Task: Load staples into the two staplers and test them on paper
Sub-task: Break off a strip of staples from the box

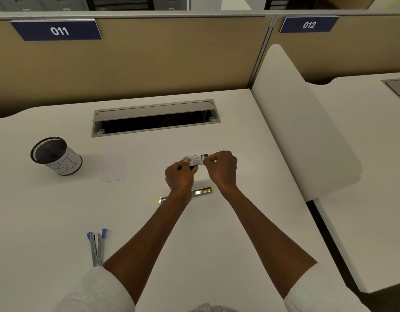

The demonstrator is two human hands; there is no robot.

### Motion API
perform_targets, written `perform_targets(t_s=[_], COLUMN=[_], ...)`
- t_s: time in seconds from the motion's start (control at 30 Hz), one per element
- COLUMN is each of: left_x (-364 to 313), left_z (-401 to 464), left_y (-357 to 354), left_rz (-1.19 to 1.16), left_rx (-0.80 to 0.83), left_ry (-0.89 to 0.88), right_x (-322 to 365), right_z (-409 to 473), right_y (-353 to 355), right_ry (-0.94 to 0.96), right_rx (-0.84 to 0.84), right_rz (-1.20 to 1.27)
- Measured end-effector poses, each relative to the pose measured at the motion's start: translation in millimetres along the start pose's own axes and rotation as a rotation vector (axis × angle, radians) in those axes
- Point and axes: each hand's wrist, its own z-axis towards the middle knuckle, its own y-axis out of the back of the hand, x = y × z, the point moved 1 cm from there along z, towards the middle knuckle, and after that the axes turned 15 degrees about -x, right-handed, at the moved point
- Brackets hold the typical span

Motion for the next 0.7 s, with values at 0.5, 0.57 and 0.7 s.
perform_targets(t_s=[0.5,0.57,0.7], left_x=[2,2,2], left_z=[7,7,9], left_y=[-1,-1,-2], left_rz=[-0.025,-0.021,0.004], left_rx=[-0.019,-0.025,-0.039], left_ry=[0.044,0.05,0.059], right_x=[-8,-8,-8], right_z=[5,7,11], right_y=[-4,-2,2], right_ry=[0.039,0.041,-0.002], right_rx=[-0.023,-0.051,-0.13], right_rz=[0.083,0.121,0.219])
